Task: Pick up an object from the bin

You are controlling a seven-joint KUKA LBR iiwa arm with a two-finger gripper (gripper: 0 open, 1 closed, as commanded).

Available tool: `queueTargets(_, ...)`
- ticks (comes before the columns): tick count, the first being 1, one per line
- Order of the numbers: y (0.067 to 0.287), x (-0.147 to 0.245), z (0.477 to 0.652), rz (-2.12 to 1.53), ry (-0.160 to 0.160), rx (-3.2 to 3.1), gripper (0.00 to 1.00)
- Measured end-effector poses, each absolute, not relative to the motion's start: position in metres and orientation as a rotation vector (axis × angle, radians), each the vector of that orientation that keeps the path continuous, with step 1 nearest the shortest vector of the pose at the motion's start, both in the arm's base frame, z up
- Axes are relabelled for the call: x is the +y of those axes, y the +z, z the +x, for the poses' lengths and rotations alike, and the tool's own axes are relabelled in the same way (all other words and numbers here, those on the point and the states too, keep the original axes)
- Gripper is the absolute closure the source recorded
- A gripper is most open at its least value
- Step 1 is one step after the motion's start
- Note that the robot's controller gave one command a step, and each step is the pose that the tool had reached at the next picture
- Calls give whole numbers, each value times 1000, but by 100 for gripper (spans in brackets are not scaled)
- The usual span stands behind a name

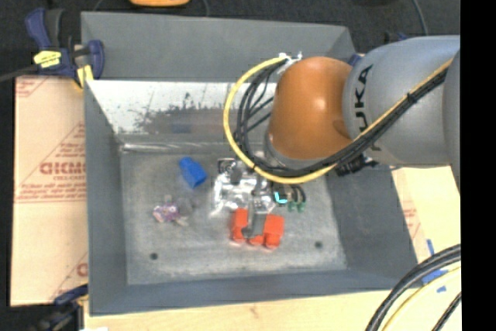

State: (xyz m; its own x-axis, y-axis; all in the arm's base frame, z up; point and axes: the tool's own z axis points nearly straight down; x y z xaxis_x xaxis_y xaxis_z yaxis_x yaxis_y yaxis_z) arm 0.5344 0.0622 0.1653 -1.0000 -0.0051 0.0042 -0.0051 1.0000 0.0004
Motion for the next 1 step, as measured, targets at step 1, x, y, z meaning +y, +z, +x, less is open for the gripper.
queueTargets(1, 141, 44, 595, 34, 2, -3148, 0)
